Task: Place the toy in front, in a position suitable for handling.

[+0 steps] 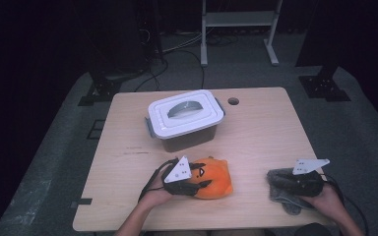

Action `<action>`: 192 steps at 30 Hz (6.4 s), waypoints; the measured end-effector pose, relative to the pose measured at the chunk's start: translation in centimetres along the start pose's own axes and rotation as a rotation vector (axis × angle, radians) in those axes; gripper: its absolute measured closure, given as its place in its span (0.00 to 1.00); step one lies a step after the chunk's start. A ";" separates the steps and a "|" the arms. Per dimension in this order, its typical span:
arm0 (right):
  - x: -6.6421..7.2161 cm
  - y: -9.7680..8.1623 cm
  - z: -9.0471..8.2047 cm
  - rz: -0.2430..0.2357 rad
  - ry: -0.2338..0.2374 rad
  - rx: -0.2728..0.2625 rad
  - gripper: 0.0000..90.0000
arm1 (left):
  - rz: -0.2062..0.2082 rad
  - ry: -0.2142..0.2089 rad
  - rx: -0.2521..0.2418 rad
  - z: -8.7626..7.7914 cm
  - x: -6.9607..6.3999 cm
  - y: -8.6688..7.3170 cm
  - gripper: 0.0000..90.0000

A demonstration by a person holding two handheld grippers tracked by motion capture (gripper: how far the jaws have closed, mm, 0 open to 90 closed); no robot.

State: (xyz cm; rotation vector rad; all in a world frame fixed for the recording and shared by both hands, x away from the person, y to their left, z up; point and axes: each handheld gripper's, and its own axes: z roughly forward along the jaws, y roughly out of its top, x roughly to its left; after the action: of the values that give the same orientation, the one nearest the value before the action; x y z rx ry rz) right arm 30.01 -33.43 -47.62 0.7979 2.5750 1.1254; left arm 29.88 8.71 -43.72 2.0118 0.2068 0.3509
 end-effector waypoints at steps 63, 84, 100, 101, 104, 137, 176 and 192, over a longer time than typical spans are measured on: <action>6.8 12.7 5.8 -0.187 0.321 -0.206 0.86 | -0.054 -0.036 0.021 -1.4 0.5 -0.7 0.36; 8.0 13.9 6.3 -0.216 0.343 -0.203 0.86 | -0.033 -0.079 0.022 -2.1 0.2 -0.8 0.33; 7.3 16.9 7.1 -0.214 0.356 -0.152 0.86 | 0.108 -0.094 0.046 -2.1 -1.7 -0.8 0.44; 7.3 17.1 7.5 -0.219 0.359 -0.146 0.86 | 0.103 -0.093 0.043 -2.2 -1.7 -0.9 0.44; 6.8 16.7 7.7 -0.193 0.370 -0.153 0.86 | 0.094 -0.096 0.032 -2.3 -1.6 -1.1 0.44; 5.5 11.3 4.5 -0.089 0.322 -0.168 0.86 | -0.048 -0.031 0.022 -1.2 -0.3 -1.4 0.45; 2.6 12.6 6.9 -0.014 0.278 -0.180 0.86 | -0.055 -0.099 0.037 -1.9 0.3 -2.2 0.45; 5.7 10.7 3.4 -0.057 0.342 -0.174 0.86 | -0.084 -0.033 0.022 -0.6 0.1 -1.3 0.43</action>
State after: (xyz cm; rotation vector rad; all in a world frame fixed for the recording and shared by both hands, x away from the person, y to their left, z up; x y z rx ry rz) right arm 30.80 -22.16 -42.07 0.5275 2.6914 1.5601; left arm 29.78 9.86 -44.61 2.0226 0.2751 0.2628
